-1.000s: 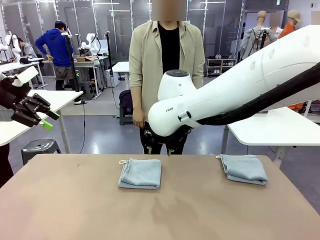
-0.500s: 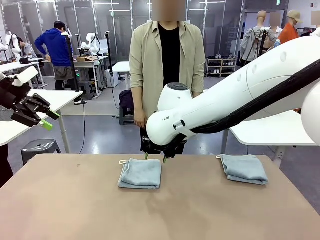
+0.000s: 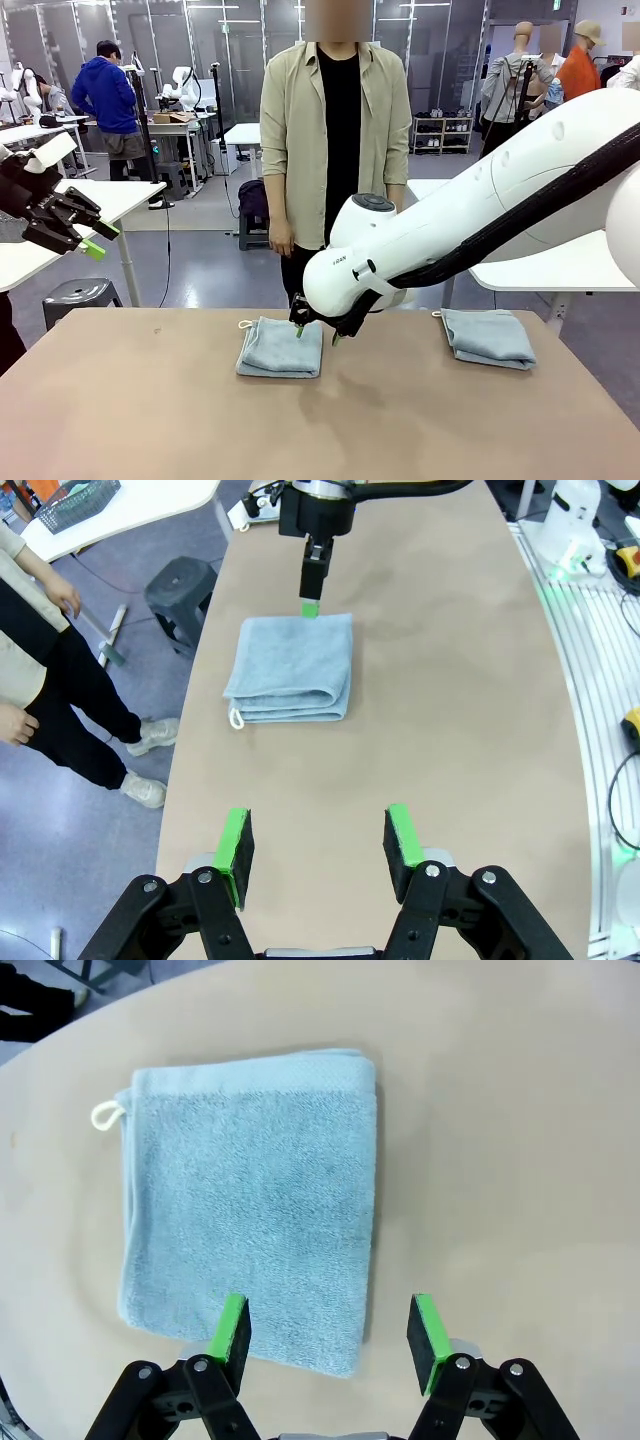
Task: Fold the towels and place them in the basket.
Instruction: Stack the folded Towel with hook on the right side of the table.
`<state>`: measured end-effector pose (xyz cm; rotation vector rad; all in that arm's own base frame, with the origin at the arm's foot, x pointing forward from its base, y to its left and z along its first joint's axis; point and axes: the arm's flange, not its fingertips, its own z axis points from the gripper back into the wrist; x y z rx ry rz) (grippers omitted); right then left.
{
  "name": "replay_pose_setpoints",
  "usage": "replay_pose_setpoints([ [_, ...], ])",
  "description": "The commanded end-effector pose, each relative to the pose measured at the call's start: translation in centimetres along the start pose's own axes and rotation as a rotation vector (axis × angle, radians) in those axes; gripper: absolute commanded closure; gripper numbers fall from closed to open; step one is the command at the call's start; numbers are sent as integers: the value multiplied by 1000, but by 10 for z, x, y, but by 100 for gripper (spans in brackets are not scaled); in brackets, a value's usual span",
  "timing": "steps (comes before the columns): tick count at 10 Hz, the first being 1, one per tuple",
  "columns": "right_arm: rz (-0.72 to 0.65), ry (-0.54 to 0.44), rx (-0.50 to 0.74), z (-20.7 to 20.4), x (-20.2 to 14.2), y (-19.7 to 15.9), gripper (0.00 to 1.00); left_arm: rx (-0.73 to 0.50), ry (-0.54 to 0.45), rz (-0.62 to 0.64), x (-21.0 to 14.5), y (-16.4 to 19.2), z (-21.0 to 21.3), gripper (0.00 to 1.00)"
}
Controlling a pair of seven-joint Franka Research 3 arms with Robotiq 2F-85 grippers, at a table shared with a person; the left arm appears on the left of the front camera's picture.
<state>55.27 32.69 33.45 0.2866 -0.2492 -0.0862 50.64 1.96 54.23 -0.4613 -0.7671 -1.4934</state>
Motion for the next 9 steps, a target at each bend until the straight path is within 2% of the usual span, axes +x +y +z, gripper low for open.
replay_pose_setpoints([
  [1, 17, -10, 34, 4, -5, -12, 20, -4, 12, -7, 0, -1, 1, 33],
  [9, 30, -15, 65, -22, 3, -23, 20, -4, 12, -7, 0, -1, 1, 33],
])
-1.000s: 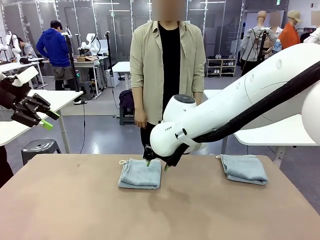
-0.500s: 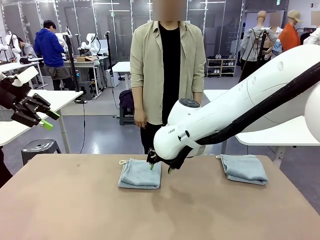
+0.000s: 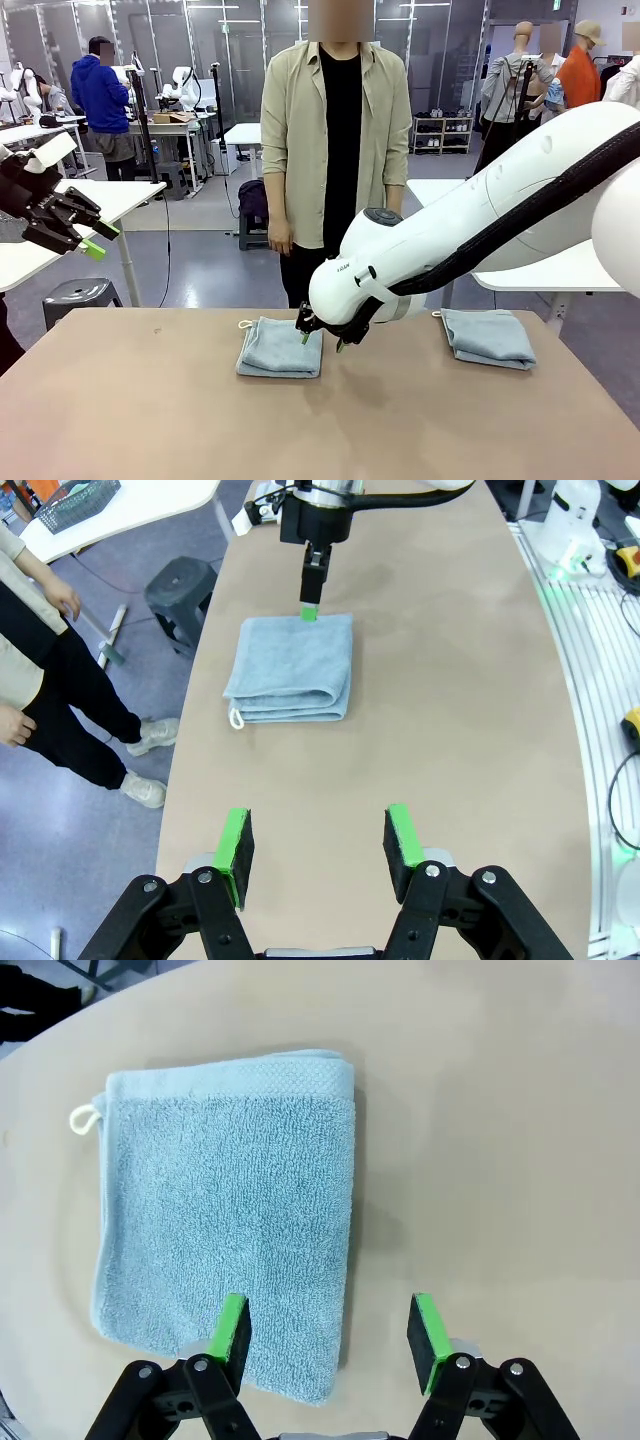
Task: Fold the towels and place them in the basket.
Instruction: Stack the folded Towel with hook on the right side of the table.
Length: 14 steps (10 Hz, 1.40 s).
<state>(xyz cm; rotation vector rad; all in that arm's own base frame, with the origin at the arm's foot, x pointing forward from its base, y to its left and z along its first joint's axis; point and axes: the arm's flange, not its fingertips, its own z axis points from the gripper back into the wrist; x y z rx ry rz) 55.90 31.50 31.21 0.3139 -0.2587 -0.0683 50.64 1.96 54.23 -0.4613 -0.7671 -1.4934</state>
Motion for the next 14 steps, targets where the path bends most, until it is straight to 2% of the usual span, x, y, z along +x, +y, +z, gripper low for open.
replay_pose_setpoints([
  [1, 18, -9, 39, -5, 0, -5, 20, -4, 12, -7, 0, -1, 1, 33],
  [4, 2, -3, 48, -12, 2, -6, 20, -4, 12, -7, 0, -1, 1, 33],
  [5, 4, -5, 43, -13, 3, -5, 40, -4, 12, -7, 0, -1, 1, 33],
  [6, 13, -2, 44, -14, 3, -4, 40, -4, 12, -7, 0, -1, 1, 33],
  [7, 13, -1, 44, -14, 3, -4, 60, -4, 12, -7, 0, -1, 1, 33],
  [8, 13, 0, 42, -14, 3, -4, 45, -4, 12, -7, 0, -1, 1, 33],
  [9, 11, 0, 41, -14, 3, -5, 80, -4, 12, -7, 0, -1, 1, 33],
  [10, 11, -1, 41, -14, 4, -6, 65, -4, 12, -7, 0, -1, 1, 33],
  [11, 13, -2, 41, -15, 5, -6, 100, -4, 12, -7, 0, -1, 1, 33],
  [12, 16, -2, 43, -17, 6, -6, 85, -4, 12, -7, 0, -1, 1, 33],
  [13, 19, 0, 47, -19, 7, -5, 100, -4, 12, -7, 0, -1, 1, 33],
  [14, 21, 4, 50, -21, 9, -4, 100, -4, 12, -7, 0, -1, 1, 33],
])
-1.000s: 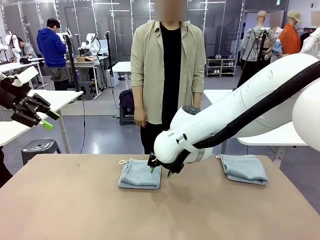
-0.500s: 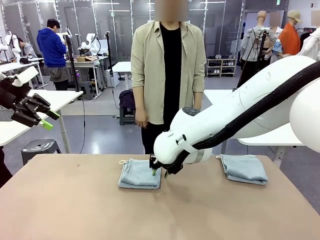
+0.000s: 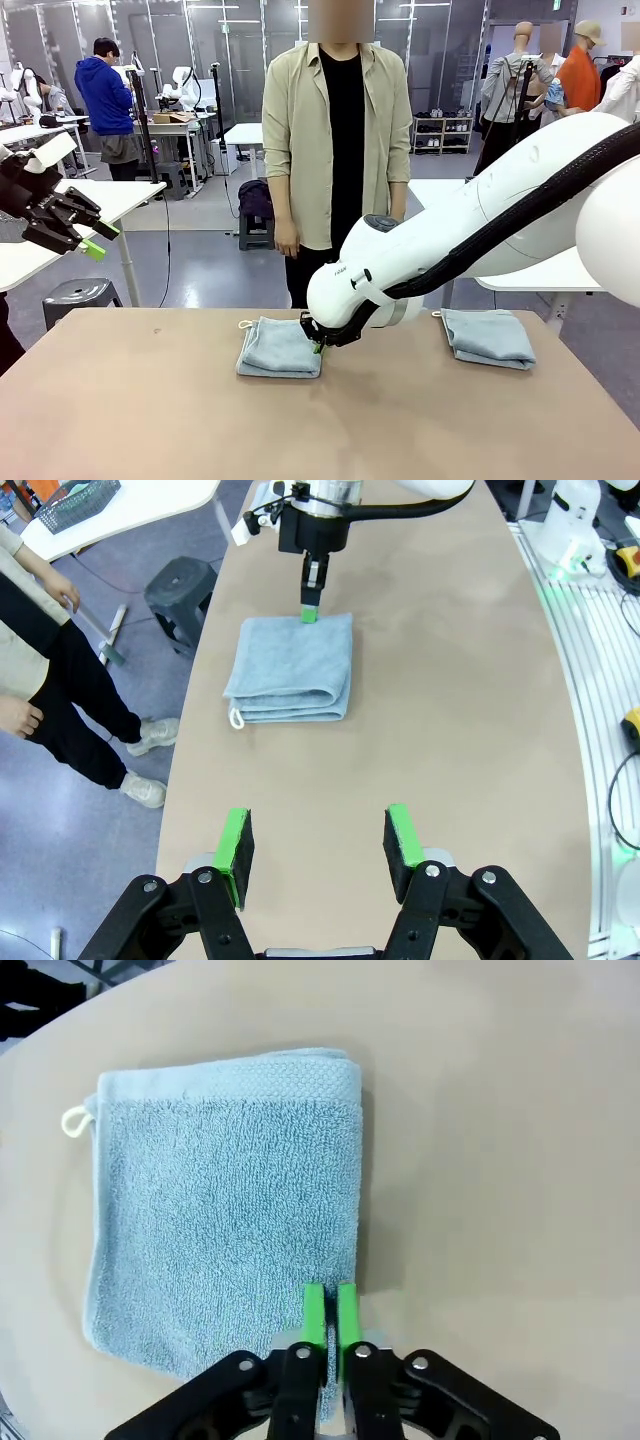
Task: Fold the towels and place them in the basket.
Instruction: Stack the folded Towel with hook on the right side of the table.
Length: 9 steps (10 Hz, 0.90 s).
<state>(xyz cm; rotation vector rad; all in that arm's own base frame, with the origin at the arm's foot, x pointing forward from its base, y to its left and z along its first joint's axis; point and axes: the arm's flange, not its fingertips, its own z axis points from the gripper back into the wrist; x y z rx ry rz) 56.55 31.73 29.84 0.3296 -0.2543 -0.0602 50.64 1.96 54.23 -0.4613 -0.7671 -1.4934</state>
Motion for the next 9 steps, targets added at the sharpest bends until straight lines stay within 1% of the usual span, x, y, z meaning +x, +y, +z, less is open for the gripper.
replay_pose_setpoints([
  [1, 17, 1, 33, -7, 7, -2, 100, -4, 12, -7, 0, -1, 1, 33],
  [9, 13, 6, 39, -4, 4, 1, 100, -4, 12, -7, 0, -1, 1, 33],
])
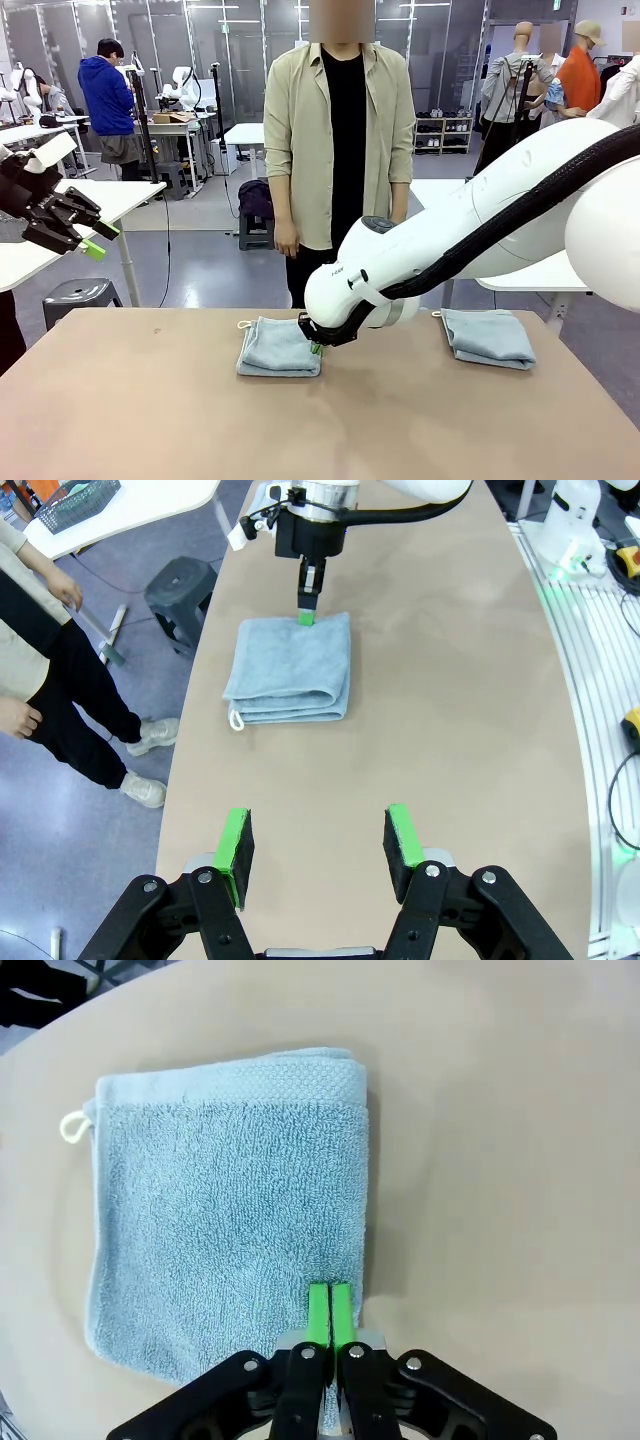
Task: Fold the towels and place them in the basket.
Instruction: Stack the folded Towel with hook on the right side of the table.
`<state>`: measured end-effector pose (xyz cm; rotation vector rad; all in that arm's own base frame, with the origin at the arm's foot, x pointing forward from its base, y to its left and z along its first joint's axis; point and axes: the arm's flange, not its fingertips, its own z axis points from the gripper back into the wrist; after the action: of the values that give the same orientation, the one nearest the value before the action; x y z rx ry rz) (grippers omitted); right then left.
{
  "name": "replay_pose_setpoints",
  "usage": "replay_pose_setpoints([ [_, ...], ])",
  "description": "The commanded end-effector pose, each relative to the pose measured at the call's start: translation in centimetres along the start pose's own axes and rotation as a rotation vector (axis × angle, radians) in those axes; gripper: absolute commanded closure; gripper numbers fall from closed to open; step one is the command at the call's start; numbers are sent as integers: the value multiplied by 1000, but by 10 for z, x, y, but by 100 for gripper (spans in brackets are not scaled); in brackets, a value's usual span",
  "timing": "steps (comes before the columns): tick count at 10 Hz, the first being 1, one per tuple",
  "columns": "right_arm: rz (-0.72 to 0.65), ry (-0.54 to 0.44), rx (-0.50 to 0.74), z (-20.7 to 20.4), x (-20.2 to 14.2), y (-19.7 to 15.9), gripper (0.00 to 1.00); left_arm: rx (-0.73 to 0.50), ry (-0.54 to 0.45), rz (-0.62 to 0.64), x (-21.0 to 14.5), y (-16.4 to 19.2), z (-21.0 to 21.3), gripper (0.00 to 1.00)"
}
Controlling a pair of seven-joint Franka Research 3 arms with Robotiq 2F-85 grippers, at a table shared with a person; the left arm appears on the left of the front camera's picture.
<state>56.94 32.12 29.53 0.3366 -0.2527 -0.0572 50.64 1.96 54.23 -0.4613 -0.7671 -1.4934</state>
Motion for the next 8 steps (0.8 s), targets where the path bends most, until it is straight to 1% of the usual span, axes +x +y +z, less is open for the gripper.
replay_pose_setpoints([
  [1, 9, 3, 36, 3, 1, -1, 80, -4, 12, -7, 0, -1, 1, 33],
  [2, 11, 0, 34, 6, 0, 1, 80, -4, 12, -7, 0, -1, 1, 33],
  [3, 13, 1, 32, 8, 0, 2, 60, -4, 12, -7, 0, -1, 1, 33],
  [4, 13, 2, 29, 9, -1, 3, 76, -4, 12, -7, 0, -1, 1, 33],
  [5, 12, 3, 27, 10, 0, 2, 40, -4, 12, -7, 0, -1, 1, 33],
  [6, 18, -3, 24, 8, 2, 1, 56, -4, 12, -7, 0, -1, 1, 33],
  [8, 26, 4, 15, 3, 4, -2, 56, -4, 12, -7, 0, -1, 1, 33],
])
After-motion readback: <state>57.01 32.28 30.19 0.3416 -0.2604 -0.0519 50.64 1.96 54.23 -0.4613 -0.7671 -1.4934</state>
